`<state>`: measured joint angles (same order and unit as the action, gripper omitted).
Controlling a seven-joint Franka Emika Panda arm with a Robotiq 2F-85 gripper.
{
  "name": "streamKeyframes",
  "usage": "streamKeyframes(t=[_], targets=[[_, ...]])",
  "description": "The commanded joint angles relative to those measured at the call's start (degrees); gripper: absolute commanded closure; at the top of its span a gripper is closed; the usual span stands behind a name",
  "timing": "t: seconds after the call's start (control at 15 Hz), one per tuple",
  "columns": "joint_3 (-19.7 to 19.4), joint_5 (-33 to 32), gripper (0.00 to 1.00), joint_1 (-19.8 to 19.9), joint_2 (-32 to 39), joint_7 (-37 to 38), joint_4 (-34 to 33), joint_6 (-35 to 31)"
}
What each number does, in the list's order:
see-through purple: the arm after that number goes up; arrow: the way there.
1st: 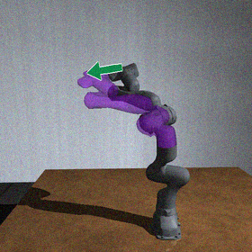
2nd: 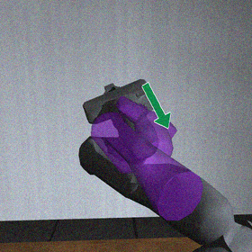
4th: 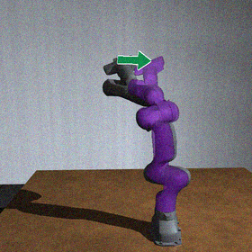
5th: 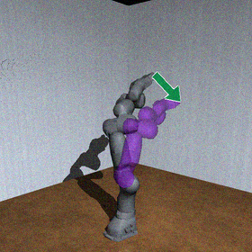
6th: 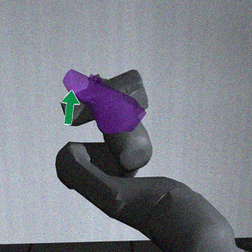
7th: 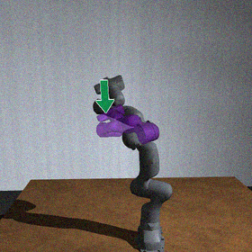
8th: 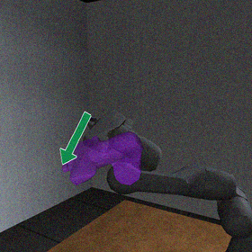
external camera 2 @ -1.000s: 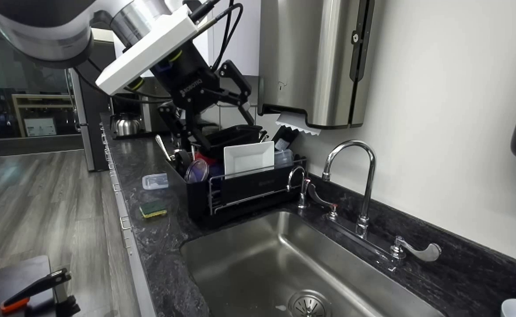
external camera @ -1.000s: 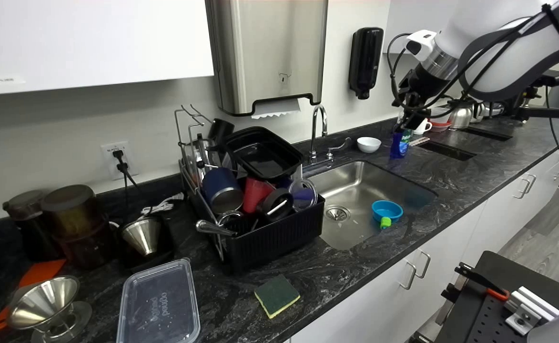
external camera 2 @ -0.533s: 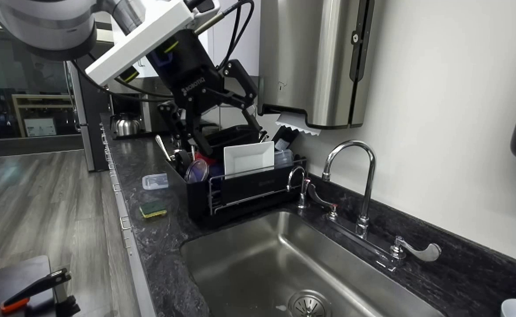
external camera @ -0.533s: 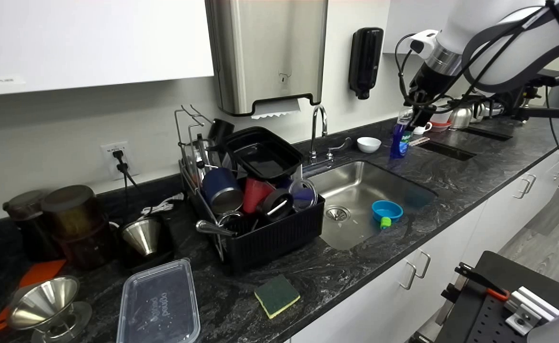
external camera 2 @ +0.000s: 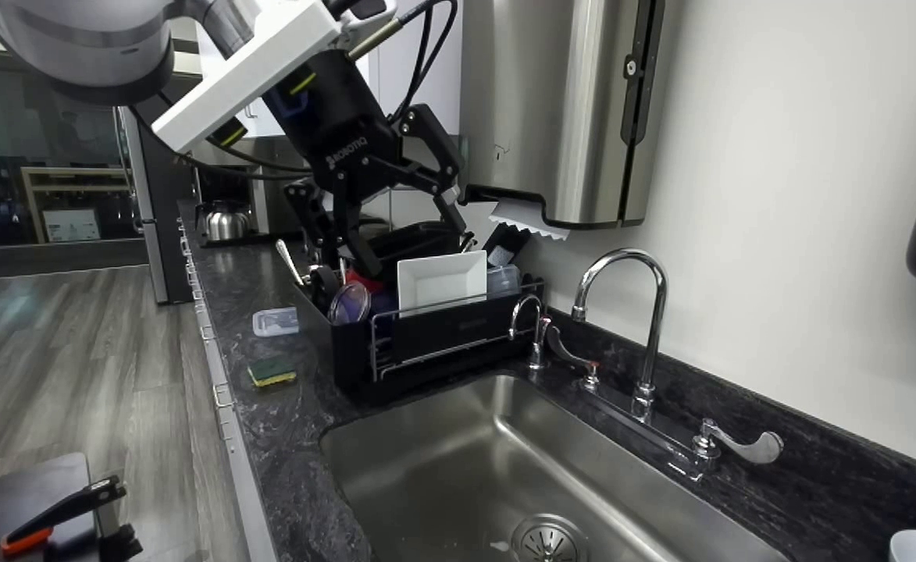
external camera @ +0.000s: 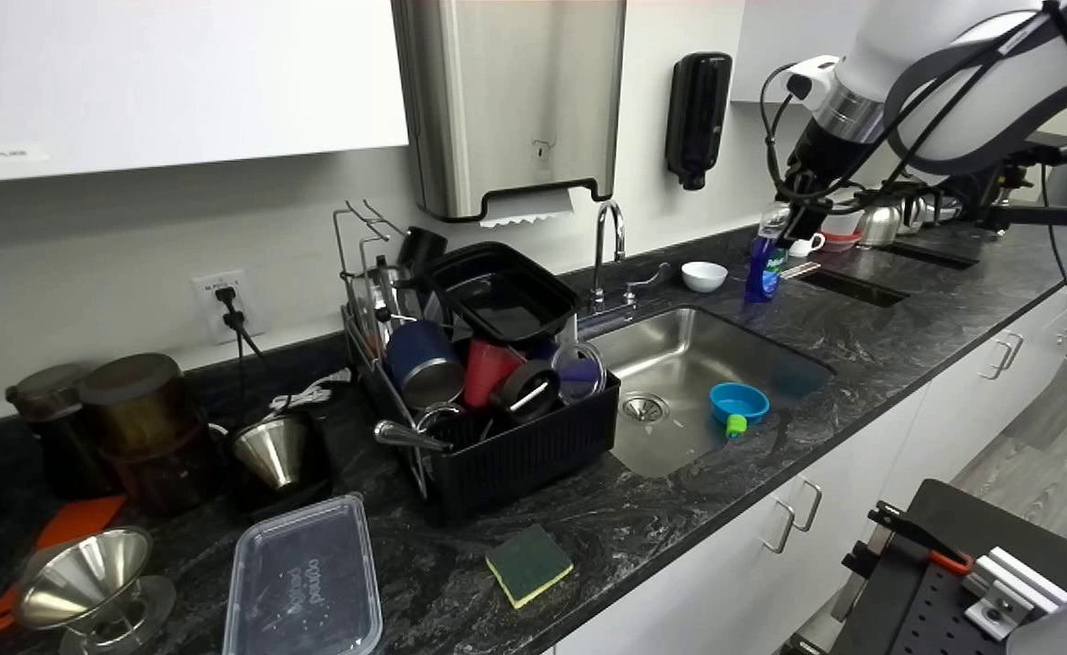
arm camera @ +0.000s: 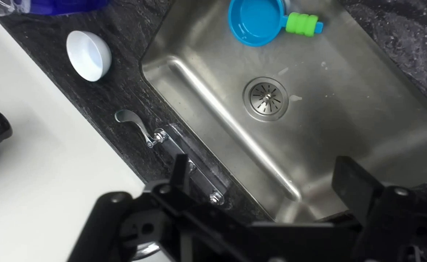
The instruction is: Put the black box in the sink on the dish rack
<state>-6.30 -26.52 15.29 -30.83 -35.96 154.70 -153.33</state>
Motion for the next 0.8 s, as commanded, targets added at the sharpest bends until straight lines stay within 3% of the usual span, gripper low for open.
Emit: streamKeyframes(t=[0.0, 0.07, 0.27, 0.4, 0.73], targets=[[3.4, -10.5, 0.00, 7.8, 2.1, 14.4, -0.1, -5.9], [4.3, -14.4, 0.00, 10.3, 2.4, 19.8, -0.2, -6.8], [13.0, -23.6, 0.00, 22.2, 2.5, 33.5, -0.1, -6.8], [17.7, -29.2, 0.00, 26.7, 2.0, 42.9, -0.5, -4.3], [23.3, -32.4, 0.00, 27.4, 3.6, 55.9, -0.4, 0.3]])
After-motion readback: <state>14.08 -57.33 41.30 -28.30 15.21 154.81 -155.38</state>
